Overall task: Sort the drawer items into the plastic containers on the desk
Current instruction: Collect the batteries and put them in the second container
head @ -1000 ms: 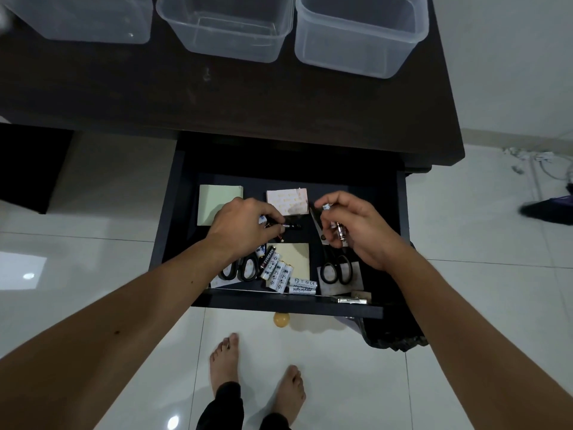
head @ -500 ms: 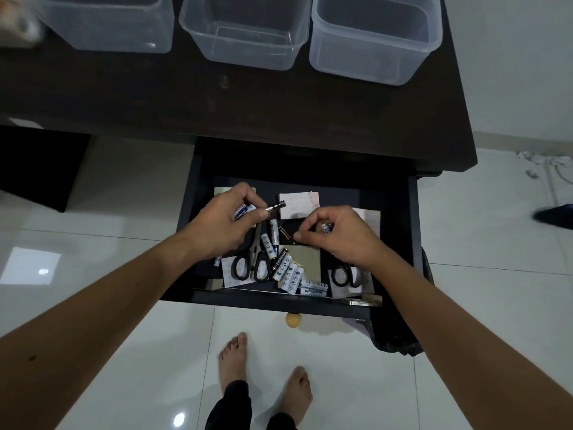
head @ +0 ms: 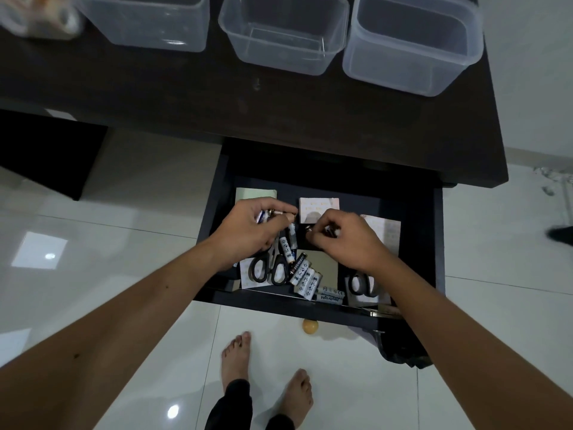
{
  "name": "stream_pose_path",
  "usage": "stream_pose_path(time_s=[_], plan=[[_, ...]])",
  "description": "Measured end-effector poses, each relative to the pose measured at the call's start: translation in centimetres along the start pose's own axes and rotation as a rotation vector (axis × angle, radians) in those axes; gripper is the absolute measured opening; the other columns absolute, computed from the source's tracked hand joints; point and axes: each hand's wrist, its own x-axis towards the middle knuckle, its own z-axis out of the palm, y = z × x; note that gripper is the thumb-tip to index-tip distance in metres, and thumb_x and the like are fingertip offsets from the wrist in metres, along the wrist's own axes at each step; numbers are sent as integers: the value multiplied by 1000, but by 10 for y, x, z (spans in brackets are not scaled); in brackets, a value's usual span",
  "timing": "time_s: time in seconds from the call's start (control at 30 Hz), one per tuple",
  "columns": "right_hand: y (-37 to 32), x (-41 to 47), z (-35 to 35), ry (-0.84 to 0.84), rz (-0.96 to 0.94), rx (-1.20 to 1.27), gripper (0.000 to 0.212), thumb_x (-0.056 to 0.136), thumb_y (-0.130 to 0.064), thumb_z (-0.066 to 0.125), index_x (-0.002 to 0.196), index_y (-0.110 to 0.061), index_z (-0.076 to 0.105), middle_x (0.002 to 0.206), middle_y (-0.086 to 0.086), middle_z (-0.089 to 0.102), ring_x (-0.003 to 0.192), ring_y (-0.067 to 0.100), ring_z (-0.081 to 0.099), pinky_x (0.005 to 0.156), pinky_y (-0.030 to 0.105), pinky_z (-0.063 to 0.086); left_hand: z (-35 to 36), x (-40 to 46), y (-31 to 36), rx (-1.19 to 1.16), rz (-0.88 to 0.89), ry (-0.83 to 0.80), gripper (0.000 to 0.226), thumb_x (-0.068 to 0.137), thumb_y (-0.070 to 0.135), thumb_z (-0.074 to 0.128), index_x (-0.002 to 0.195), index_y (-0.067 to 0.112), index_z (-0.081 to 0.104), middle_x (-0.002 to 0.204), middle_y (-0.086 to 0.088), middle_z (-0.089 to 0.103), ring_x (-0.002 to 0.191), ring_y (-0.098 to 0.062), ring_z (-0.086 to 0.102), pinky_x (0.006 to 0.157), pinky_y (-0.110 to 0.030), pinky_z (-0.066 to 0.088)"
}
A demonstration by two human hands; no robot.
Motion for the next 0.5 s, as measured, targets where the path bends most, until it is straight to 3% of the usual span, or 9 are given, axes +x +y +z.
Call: stream_pose_path(time_s=[0.07, 0.13, 0.23, 0.3, 0.37, 0.5], plan=[[4, -4, -5, -51, 27, 140, 14, 92, -24, 77, 84, -20, 66, 78, -4, 73, 59, 2, 60, 64, 24, 48, 1, 1, -2, 37, 13, -4, 15, 100, 17, 72, 114, 17, 77, 58, 15, 66, 53, -5, 56, 56, -19, 51], [5, -8, -10, -132, 45, 285, 9, 96, -17, 73, 95, -17, 65, 79, 3, 73, 56, 12, 60, 58, 29, 48, 2, 2, -3, 60, 11, 0, 11, 98, 16, 74, 109, 13, 75, 62, 15, 70, 54, -4, 61, 57, -20, 53], [5, -14, -13, -235, 34, 322, 27, 103, -3, 55, 121, -19, 66, 71, 5, 65, 55, 15, 61, 49, 19, 44, 4, 3, -5, 83, -11, 22, 12, 98, 15, 75, 104, 7, 69, 78, 3, 73, 54, -7, 65, 54, -22, 53], [6, -16, -12, -270, 8, 239, 25, 102, -1, 51, 111, -15, 69, 59, -2, 62, 51, 12, 60, 48, 17, 43, 4, 4, -8, 103, -26, 31, 14, 97, 12, 76, 106, 7, 66, 91, -6, 70, 55, -8, 66, 53, -23, 53], [9, -16, -10, -282, -6, 173, 16, 98, -2, 59, 98, -15, 69, 56, -8, 64, 52, 11, 61, 56, 22, 49, 4, 5, -11, 133, -24, 24, 15, 96, 10, 76, 105, 11, 64, 100, -9, 69, 61, -11, 69, 53, -24, 53], [9, -14, -7, -289, -141, 75, 14, 87, -9, 80, 91, -21, 75, 83, -14, 75, 76, 6, 69, 78, 28, 56, 3, 7, -12, 191, -13, 8, 14, 98, 6, 69, 100, 19, 66, 102, -6, 70, 68, -15, 70, 52, -22, 50]])
